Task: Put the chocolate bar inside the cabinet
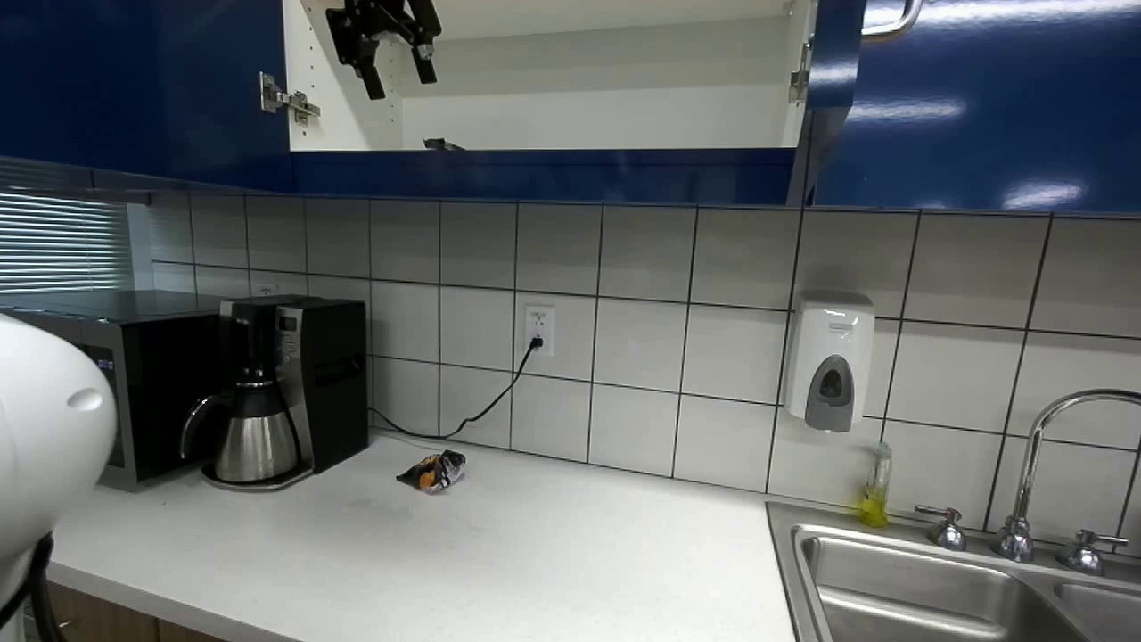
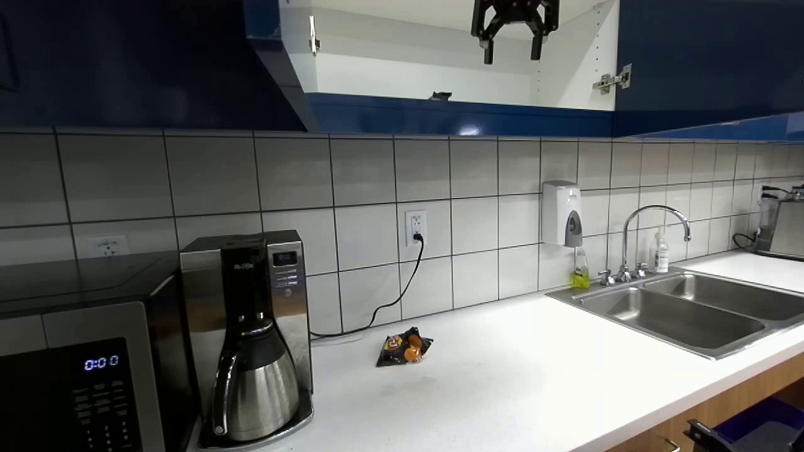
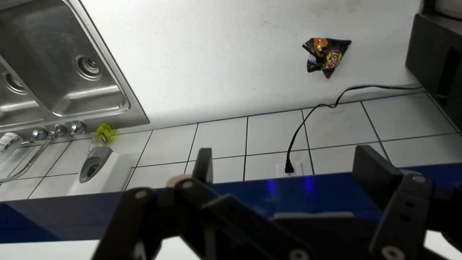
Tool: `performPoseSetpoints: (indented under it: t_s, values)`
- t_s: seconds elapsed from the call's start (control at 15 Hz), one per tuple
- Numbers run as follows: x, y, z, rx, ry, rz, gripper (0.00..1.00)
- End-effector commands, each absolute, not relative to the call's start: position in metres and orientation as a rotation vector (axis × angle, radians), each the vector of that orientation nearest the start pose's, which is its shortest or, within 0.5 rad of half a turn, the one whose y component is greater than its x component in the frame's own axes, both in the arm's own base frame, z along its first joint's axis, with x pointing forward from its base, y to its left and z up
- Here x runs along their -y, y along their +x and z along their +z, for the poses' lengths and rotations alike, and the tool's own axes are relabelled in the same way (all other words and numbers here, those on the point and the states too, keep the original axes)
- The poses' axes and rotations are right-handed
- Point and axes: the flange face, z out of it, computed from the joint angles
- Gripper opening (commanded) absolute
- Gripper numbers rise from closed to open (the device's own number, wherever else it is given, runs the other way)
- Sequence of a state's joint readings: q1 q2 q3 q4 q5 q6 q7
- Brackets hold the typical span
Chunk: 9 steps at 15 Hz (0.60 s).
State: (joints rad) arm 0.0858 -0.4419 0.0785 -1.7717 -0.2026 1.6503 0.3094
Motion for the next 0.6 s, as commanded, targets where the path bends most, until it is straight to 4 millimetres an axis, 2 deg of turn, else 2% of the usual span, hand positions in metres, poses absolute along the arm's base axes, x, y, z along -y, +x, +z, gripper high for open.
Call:
performPoseSetpoints:
  t_s: [0.0,0.53]
  values:
    - [-0.050,0.373,0.727,-0.211,-3.249,-0.526,1.00]
    - [-0.035,0.332,0.659,-0.129,-3.314,-0.363,1.00]
